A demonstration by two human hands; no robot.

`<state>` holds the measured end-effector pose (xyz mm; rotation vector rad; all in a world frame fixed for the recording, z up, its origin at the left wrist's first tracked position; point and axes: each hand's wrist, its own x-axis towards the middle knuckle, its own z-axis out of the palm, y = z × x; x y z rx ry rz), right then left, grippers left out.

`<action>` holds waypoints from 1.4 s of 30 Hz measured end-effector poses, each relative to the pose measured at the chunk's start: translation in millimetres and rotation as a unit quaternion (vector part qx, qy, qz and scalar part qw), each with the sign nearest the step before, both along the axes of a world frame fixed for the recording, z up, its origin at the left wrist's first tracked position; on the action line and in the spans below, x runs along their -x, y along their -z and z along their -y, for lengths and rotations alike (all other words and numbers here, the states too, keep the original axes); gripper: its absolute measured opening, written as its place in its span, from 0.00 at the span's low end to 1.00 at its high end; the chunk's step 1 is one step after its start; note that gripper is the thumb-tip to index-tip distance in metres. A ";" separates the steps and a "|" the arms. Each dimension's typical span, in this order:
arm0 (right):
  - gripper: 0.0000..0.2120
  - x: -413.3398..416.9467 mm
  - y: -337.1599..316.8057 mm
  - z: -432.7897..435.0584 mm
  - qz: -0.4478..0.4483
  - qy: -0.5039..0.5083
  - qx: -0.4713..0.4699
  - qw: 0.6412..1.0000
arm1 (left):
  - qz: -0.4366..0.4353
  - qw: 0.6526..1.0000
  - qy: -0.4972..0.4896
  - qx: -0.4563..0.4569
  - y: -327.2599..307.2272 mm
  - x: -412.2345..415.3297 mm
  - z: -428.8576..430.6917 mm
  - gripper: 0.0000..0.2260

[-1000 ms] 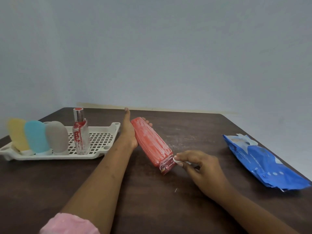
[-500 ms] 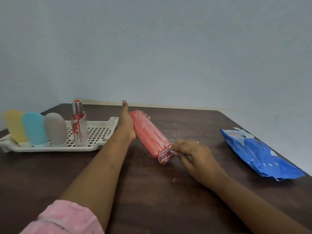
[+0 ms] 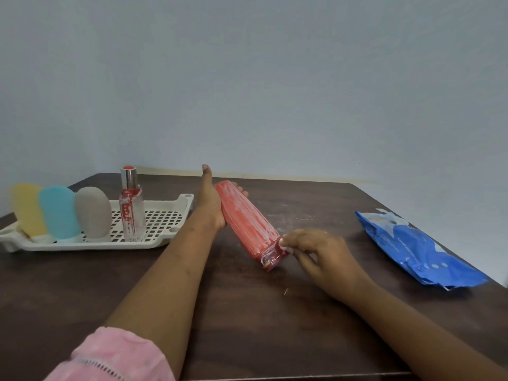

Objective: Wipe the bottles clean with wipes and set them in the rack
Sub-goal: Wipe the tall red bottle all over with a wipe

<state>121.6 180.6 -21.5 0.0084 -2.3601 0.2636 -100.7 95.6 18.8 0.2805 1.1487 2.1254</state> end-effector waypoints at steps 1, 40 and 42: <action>0.11 1.9 -0.3 -1.5 -0.006 0.008 0.010 1.000 | 0.000 1.000 -0.001 -0.002 0.0 -0.5 0.1 0.35; 0.10 1.3 -2.3 8.6 -0.001 0.000 0.019 1.000 | -0.007 0.999 -0.019 0.034 -3.7 -6.3 3.8 0.38; 0.10 -0.7 -1.5 11.7 0.012 -0.015 0.007 1.000 | -0.003 0.999 -0.023 0.038 -2.8 -5.0 2.6 0.38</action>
